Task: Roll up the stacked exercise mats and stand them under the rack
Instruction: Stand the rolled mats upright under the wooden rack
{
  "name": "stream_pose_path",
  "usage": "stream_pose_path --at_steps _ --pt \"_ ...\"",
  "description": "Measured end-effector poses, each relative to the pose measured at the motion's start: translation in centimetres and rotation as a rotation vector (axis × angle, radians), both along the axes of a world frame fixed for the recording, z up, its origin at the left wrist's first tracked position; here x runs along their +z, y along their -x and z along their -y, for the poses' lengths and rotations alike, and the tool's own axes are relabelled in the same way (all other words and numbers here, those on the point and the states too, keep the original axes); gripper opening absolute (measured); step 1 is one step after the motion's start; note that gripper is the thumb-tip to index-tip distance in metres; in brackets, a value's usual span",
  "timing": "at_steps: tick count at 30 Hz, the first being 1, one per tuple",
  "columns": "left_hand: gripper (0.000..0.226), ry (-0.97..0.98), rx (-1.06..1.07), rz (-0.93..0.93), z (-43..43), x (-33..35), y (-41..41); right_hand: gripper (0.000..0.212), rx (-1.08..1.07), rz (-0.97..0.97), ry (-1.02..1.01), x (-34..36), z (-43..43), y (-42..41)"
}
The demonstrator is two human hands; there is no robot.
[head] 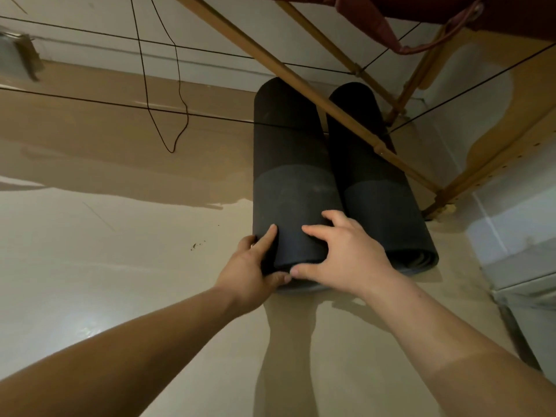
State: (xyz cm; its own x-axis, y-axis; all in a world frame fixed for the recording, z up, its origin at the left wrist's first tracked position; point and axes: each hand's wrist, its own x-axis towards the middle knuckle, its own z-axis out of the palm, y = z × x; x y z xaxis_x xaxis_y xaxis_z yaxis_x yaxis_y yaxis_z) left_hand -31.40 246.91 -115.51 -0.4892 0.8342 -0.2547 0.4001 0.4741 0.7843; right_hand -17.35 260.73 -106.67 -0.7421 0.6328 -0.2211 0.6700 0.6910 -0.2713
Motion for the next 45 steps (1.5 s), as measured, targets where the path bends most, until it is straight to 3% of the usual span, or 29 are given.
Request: stream_pose_path --at_steps 2,6,9,15,19,25,29,37,45 --pt "0.098 0.012 0.024 -0.048 -1.2 -0.1 0.3 0.101 0.006 0.065 0.011 -0.5 -0.1 0.0" --pt "0.095 -0.043 0.044 -0.092 -1.7 -0.3 0.1 0.078 0.006 -0.004 -0.092 -1.9 -1.0 -0.6" --pt "0.094 -0.060 0.003 -0.171 -1.3 -0.6 0.1 0.073 0.010 -0.059 -0.049 -2.7 -1.9 -0.7" --pt "0.076 -0.022 -0.024 -0.291 -3.0 -0.3 1.4 0.083 -0.032 -0.084 0.092 -3.5 -3.4 0.3" --pt "0.073 0.014 -0.035 -0.317 -4.1 0.1 2.0 0.086 -0.047 -0.056 0.057 -4.3 -3.9 1.2" --pt "0.073 0.098 -0.074 -0.239 -5.5 0.6 3.4 0.079 -0.071 -0.048 0.054 -5.5 -4.8 2.2" --pt "0.069 0.007 -0.001 -0.132 -5.7 0.7 3.4 0.079 -0.113 -0.124 0.102 -5.3 -5.2 2.6" --pt "0.058 -0.051 0.008 -0.269 -1.0 1.7 4.1 0.078 -0.179 -0.178 -0.083 -3.5 -2.1 2.4" --pt "0.070 0.032 0.069 -0.211 5.0 4.2 6.6 0.073 0.042 -0.123 -0.263 -1.8 3.5 6.7"
